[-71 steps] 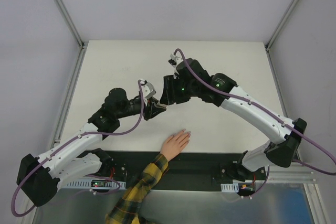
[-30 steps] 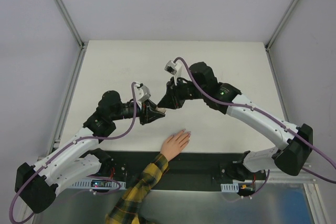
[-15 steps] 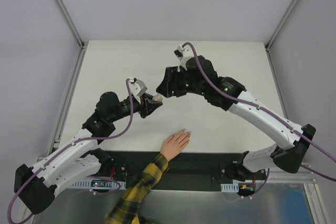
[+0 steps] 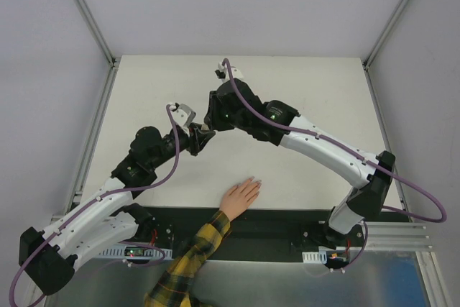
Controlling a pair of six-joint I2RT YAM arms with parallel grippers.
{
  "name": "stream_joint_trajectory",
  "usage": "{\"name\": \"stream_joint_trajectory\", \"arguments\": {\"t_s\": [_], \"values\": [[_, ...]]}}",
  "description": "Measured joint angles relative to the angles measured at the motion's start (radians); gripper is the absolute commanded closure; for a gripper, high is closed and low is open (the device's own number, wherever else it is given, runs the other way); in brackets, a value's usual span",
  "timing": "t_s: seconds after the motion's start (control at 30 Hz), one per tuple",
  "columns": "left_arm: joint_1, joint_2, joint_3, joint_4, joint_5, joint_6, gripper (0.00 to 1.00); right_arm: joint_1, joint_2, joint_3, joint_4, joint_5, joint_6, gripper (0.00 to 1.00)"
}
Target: Paint the nails
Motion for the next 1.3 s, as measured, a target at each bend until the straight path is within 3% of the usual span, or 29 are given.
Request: {"name": "stream_joint_trajectory", "arguments": {"t_s": [0.1,0.33,0.5,0.6,0.73,0.9,1.0,1.03,1.1,1.13,1.2,1.3], "values": [[0.0,-0.001,0.0,-0.014,0.003,0.0,1.0,0.005,0.004,-0.003,0.01,-0.007,-0.002,0.98],[0.005,-0.003,-0.001,-0.038,0.1,0.004,1.0,-0.035,-0.087,-0.173,0.163,-0.168,-0.129,0.99],[0.039,-0.006,-0.026,0.012,0.319,-0.021,1.0,-0.187,-0.193,-0.379,0.359,-0.7,-0.291,1.0],[0.048,-0.003,-0.036,0.042,0.447,-0.058,1.0,-0.237,-0.224,-0.44,0.404,-0.915,-0.356,1.0],[0.055,0.03,-0.028,0.067,0.57,-0.094,1.0,-0.266,-0.243,-0.466,0.407,-1.044,-0.412,1.0],[0.06,0.053,-0.018,0.079,0.616,-0.105,1.0,-0.279,-0.244,-0.468,0.397,-1.094,-0.446,1.0],[0.06,0.051,-0.017,0.071,0.592,-0.099,1.0,-0.279,-0.244,-0.467,0.396,-1.069,-0.438,0.83],[0.059,0.05,-0.017,0.065,0.568,-0.095,1.0,-0.277,-0.245,-0.465,0.396,-1.048,-0.426,0.66],[0.056,0.046,-0.014,0.051,0.511,-0.084,1.0,-0.267,-0.247,-0.457,0.391,-0.966,-0.389,0.54],[0.053,0.043,-0.013,0.045,0.481,-0.069,1.0,-0.254,-0.248,-0.444,0.376,-0.914,-0.364,0.43],[0.052,0.035,-0.012,0.036,0.435,-0.044,1.0,-0.225,-0.252,-0.414,0.342,-0.769,-0.316,0.36],[0.052,0.019,-0.012,0.032,0.37,-0.022,1.0,-0.161,-0.26,-0.357,0.273,-0.541,-0.258,0.35]]}}
